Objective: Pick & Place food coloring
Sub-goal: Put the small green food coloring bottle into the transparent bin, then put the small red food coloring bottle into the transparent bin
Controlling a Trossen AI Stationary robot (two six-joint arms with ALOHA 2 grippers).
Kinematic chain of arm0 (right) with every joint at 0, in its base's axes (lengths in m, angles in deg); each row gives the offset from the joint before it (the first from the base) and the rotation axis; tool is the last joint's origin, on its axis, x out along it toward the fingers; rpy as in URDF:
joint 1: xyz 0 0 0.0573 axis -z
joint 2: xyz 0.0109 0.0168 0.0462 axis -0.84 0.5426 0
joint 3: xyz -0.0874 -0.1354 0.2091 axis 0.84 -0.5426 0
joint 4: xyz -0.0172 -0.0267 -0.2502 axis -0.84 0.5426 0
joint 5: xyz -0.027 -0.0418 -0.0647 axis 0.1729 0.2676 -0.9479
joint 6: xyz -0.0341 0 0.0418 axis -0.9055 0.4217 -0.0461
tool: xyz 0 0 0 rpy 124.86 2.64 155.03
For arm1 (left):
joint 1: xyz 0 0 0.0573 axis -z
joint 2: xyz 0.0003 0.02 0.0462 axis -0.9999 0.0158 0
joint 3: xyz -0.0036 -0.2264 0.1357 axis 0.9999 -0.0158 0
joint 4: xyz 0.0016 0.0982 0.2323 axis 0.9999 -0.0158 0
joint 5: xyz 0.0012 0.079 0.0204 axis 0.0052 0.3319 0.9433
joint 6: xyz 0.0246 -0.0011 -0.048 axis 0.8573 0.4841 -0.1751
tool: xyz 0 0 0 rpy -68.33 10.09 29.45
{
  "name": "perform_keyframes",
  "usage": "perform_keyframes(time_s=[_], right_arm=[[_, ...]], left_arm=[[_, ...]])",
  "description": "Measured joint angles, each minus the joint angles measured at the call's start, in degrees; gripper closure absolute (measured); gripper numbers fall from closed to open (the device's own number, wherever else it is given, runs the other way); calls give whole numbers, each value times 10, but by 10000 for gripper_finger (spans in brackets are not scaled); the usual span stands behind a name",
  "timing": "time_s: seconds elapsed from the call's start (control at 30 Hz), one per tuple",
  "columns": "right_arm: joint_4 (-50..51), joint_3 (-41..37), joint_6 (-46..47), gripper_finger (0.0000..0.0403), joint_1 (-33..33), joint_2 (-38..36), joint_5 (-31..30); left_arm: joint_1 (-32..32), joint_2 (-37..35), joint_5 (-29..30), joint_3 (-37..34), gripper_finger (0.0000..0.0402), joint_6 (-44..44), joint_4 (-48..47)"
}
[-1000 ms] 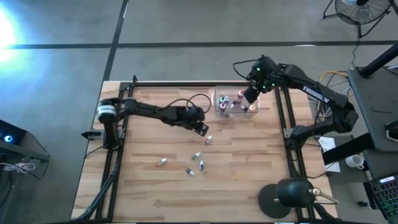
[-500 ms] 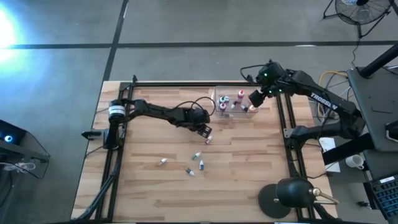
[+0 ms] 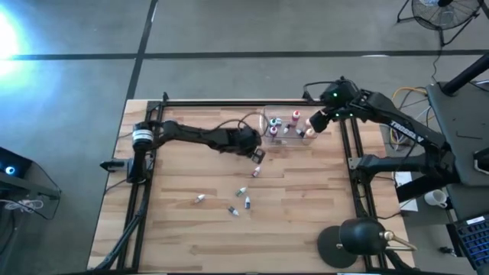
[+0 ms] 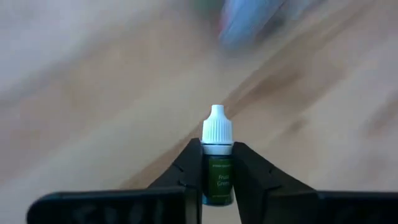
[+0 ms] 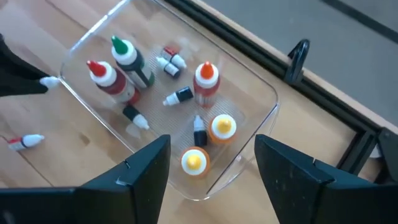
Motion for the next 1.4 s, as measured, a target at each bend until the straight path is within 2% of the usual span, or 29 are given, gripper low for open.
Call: perform_keyframes(time_s=[0.13,0.23,0.33,0.4,0.5,0.6,0.7,0.83,0.93,1.1,1.27,1.4], right_arm=[[-1,3,3,179,0,-13,-1],[-1,3,4,179,0,-18,-12],[-1,-5,4,179,-1,-20,-8],[0,-12,4,179,-2,-20,3],[0,-18,10,179,-7,-20,21],[0,-19,19,179,-14,-21,23],[-1,-19,16,179,-25,-22,34],[-19,-20,-44,179,-69,2,117],[-61,-22,-75,179,-128,50,146],[-143,-20,-134,179,-214,149,163],[-138,-2,-184,179,-272,223,160],[-144,16,-311,179,-314,281,152]], left_arm=[[5,-42,63,95,361,61,-29],[-2,-44,105,156,354,168,28],[-35,-17,43,195,351,240,110],[-62,11,5,215,343,219,147],[-92,49,-60,246,312,183,146],[-98,57,-98,260,272,161,112],[-98,50,-99,263,237,168,33],[-76,11,-95,251,215,301,-36],[-50,-51,-102,247,212,381,-82],[-38,-124,-87,179,212,387,-154],[-29,-222,-90,31,211,326,-144],[-26,-299,-82,-112,211,277,-107]])
